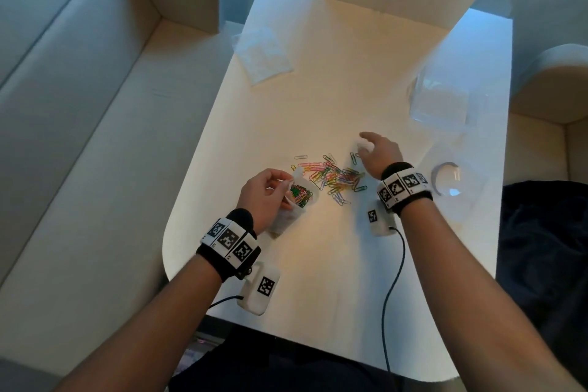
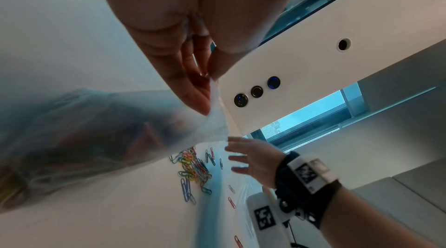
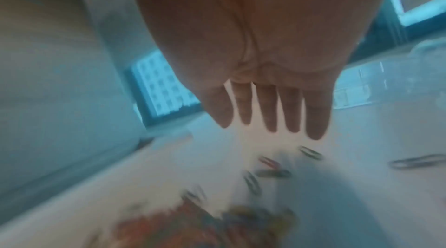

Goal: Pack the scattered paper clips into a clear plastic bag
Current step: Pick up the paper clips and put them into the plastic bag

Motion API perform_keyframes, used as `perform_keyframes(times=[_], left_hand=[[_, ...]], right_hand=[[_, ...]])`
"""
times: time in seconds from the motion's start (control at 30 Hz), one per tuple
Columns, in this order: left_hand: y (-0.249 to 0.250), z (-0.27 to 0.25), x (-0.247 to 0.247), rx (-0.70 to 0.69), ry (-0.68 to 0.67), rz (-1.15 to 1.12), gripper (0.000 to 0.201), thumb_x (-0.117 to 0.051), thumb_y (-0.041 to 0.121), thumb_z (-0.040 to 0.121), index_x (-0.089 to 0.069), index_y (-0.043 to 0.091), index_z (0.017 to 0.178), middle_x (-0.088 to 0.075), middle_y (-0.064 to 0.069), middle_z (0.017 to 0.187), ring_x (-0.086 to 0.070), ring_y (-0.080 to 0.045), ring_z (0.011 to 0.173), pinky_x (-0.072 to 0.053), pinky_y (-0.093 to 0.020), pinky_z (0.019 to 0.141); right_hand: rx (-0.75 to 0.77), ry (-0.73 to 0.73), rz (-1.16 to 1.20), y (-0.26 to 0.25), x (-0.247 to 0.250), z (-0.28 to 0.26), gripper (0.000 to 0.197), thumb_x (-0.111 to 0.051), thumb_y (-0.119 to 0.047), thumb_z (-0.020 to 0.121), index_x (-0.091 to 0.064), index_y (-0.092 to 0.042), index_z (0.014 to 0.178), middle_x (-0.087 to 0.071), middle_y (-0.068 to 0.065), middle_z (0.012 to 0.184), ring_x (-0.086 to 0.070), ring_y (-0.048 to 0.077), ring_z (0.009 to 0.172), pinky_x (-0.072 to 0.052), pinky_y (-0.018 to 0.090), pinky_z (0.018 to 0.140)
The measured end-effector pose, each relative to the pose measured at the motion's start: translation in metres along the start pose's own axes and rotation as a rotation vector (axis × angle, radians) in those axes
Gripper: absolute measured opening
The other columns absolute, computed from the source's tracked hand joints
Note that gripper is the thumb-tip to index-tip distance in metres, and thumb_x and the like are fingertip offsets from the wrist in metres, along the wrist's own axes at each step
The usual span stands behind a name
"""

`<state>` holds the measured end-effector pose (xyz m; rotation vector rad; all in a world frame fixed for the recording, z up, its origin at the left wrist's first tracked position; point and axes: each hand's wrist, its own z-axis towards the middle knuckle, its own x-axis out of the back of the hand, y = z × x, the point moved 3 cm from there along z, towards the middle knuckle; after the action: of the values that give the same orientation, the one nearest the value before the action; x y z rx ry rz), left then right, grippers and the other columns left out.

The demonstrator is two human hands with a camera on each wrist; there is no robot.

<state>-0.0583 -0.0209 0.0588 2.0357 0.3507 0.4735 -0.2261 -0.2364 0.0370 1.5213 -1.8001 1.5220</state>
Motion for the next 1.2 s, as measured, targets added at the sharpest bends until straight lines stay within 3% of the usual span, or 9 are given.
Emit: perform_keyframes(times=[0.07,0.17,0.37,0.47,0.67,0.83,0.97,1.07,1.2], left_hand=[[-0.002,-0.002,0.001,0.002,-0.002,-0.013,0.011,-0.059,0.012,0.096,-0.066,0.02,0.094,-0.066,-0.001,0.082,-0.074,-0.027,0.077,-0.061,-0.053,0.075],[-0.005,-0.001,0.0,0.009,-0.011,-0.011,0.011,-0.058,0.011,0.096,-0.067,0.018,0.095,-0.066,-0.001,0.083,-0.074,-0.03,0.079,-0.06,-0.054,0.075],[-0.004,0.001,-0.004,0.012,-0.02,-0.017,0.011,-0.059,0.009,0.096,-0.067,0.016,0.094,-0.066,-0.002,0.081,-0.073,-0.03,0.079,-0.06,-0.054,0.078],[-0.004,0.002,-0.005,0.014,-0.025,-0.021,0.01,-0.059,0.009,0.096,-0.067,0.015,0.095,-0.065,-0.002,0.082,-0.073,-0.026,0.078,-0.06,-0.053,0.077],[-0.007,0.002,-0.009,0.014,-0.043,-0.024,0.011,-0.059,0.01,0.095,-0.068,0.017,0.093,-0.067,-0.006,0.086,-0.073,-0.032,0.08,-0.06,-0.055,0.077],[-0.011,0.003,-0.01,0.024,-0.054,-0.014,0.012,-0.06,0.012,0.096,-0.068,0.02,0.092,-0.068,-0.01,0.092,-0.074,-0.031,0.078,-0.06,-0.055,0.074],[-0.01,0.002,-0.014,0.027,-0.045,-0.026,0.013,-0.059,0.012,0.096,-0.067,0.021,0.091,-0.069,-0.014,0.092,-0.073,-0.036,0.077,-0.06,-0.053,0.075],[-0.009,0.002,-0.02,0.032,-0.038,-0.046,0.014,-0.058,0.011,0.097,-0.066,0.02,0.091,-0.069,-0.022,0.096,-0.069,-0.032,0.067,-0.061,-0.049,0.073],[-0.01,0.001,-0.025,0.035,-0.033,-0.078,0.012,-0.057,0.011,0.097,-0.066,0.018,0.092,-0.07,-0.018,0.093,-0.069,-0.022,0.061,-0.061,-0.035,0.064]], right_hand=[[-0.055,-0.086,-0.167,0.012,-0.017,0.015,0.041,-0.042,-0.019,0.101,-0.042,-0.006,0.14,-0.044,0.017,0.145,-0.042,0.033,0.133,-0.033,0.037,0.109],[0.02,-0.154,-0.276,0.007,-0.044,0.016,0.036,-0.039,-0.004,0.094,-0.045,-0.004,0.129,-0.035,0.022,0.145,-0.032,0.036,0.137,-0.033,0.043,0.111],[0.18,-0.308,-0.4,-0.008,-0.078,-0.022,0.062,-0.047,-0.011,0.093,-0.025,-0.023,0.15,-0.006,0.01,0.162,-0.007,0.033,0.149,-0.024,0.052,0.117],[0.243,-0.248,-0.484,-0.002,-0.082,-0.036,0.068,-0.057,-0.001,0.086,-0.031,-0.021,0.146,-0.019,0.01,0.157,-0.02,0.036,0.144,-0.04,0.051,0.108],[0.385,-0.026,-0.436,0.008,-0.08,-0.039,0.025,-0.052,-0.003,0.093,-0.07,-0.009,0.11,-0.064,0.011,0.112,-0.06,0.029,0.101,-0.052,0.037,0.089],[0.067,0.092,0.047,0.026,-0.057,-0.038,0.012,-0.072,-0.016,0.084,-0.079,-0.01,0.092,-0.075,0.008,0.091,-0.068,0.02,0.084,-0.054,0.029,0.085],[-0.309,-0.023,0.802,0.029,-0.044,-0.056,0.018,-0.076,-0.005,0.08,-0.076,-0.004,0.098,-0.075,0.014,0.095,-0.071,0.016,0.074,-0.059,0.023,0.072],[-0.333,-0.158,1.242,-0.003,-0.038,-0.08,0.02,-0.067,0.006,0.083,-0.069,0.006,0.103,-0.072,0.014,0.094,-0.071,0.016,0.075,-0.059,0.02,0.069],[-0.217,-0.186,1.223,-0.033,-0.044,-0.104,0.02,-0.069,0.003,0.083,-0.069,0.006,0.103,-0.073,0.014,0.095,-0.071,0.018,0.081,-0.06,0.023,0.074]])
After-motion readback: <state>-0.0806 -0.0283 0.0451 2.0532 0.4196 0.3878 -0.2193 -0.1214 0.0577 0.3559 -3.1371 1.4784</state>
